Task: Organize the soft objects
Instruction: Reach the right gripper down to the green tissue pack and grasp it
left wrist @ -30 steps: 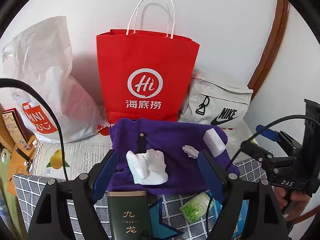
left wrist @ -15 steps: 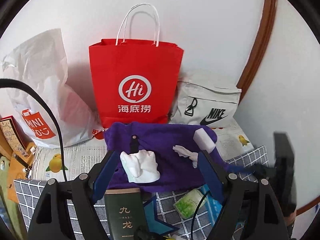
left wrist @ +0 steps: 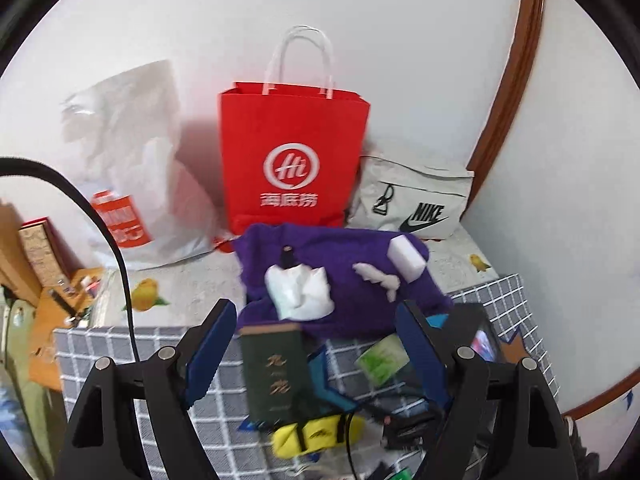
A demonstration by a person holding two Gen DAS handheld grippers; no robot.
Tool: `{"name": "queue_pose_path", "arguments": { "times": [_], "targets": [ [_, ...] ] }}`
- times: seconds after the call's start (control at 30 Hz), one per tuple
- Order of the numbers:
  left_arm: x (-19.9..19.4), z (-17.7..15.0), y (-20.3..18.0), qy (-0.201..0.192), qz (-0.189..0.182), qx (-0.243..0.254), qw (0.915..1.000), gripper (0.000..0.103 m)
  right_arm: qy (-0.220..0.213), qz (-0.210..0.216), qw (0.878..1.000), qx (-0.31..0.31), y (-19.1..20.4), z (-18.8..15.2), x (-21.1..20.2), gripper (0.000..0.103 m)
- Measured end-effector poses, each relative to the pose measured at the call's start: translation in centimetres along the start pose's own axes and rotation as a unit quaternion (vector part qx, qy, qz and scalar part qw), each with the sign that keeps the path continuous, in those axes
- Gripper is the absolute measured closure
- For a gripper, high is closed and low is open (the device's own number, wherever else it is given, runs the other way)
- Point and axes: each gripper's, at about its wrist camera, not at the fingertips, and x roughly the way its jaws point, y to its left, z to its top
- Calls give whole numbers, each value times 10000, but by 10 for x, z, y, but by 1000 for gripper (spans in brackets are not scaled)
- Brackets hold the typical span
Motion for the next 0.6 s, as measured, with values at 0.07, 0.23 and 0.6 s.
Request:
{"name": "queue_pose_path", "arguments": {
  "times": [0.07,0.23,0.6],
  "targets": [
    [-8,-9,11,6,84,-92,9999,22,127,-265,9995,-142,5,1,14,15],
    [-23,-29,33,32,203,-288,9994,22,406,-552,9976,-68,-4,1,45,40],
    [-27,-63,55,186,188,-651,9975,22,-21,-58,10000,72,-6,-29,-8,58]
  ]
}}
